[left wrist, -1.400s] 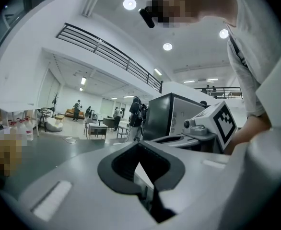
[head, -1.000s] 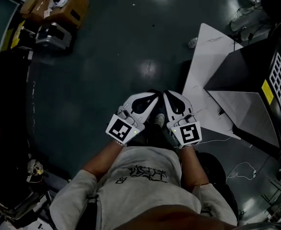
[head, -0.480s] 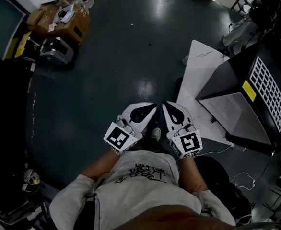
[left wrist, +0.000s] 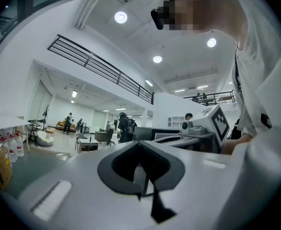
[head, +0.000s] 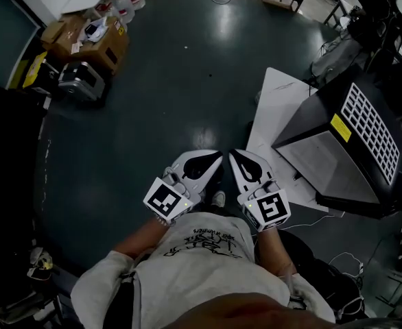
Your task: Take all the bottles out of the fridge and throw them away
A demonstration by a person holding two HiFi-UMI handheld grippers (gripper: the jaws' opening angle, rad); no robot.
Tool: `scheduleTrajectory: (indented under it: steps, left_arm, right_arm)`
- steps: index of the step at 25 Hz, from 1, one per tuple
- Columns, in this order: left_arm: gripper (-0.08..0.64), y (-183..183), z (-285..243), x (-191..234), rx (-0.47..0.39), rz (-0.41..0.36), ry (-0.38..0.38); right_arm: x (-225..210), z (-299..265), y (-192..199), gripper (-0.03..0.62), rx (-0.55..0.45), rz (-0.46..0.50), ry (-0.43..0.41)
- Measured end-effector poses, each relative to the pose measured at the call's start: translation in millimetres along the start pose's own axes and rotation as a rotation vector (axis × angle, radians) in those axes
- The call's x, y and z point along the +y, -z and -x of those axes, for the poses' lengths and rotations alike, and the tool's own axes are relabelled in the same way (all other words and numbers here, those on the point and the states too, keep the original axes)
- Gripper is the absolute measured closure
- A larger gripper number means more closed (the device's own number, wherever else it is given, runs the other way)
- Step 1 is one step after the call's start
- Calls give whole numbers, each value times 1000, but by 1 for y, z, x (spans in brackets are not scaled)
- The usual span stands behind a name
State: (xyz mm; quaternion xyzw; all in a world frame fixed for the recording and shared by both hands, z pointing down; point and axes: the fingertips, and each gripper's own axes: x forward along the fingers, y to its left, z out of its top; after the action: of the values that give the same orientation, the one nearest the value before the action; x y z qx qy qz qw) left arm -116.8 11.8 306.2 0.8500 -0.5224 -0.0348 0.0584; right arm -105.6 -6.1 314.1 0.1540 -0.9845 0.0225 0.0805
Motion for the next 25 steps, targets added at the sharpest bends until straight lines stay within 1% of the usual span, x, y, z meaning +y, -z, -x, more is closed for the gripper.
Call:
scheduleTrajectory:
  steps: [3, 9, 12, 15, 18, 20, 25]
  left_arm:
    - [552, -9, 1, -4, -25, -38, 11]
    - [552, -27, -4, -16, -29, -37, 46]
    - [552, -39, -7, -19, -55, -56, 67]
    - [552, -48, -10, -28, -45, -39, 92]
    - [552, -53, -13, -36, -50, -39, 115]
    - [552, -56, -14, -39, -53, -36, 121]
    - [552, -63, -15, -41, -69, -42, 132]
  right_arm:
    - [2, 7, -11, 581, -5, 15, -7]
    - [0, 23, -30, 581, -19, 19, -4]
    - [-1, 28, -41, 581, -30, 25, -2]
    - [0, 33, -51, 581, -35, 37, -7]
    - [-2, 37, -59, 581, -38, 38, -5]
    - [-2, 40, -65, 581, -39, 29, -1]
    - [-3, 42, -71, 581, -49, 41, -3]
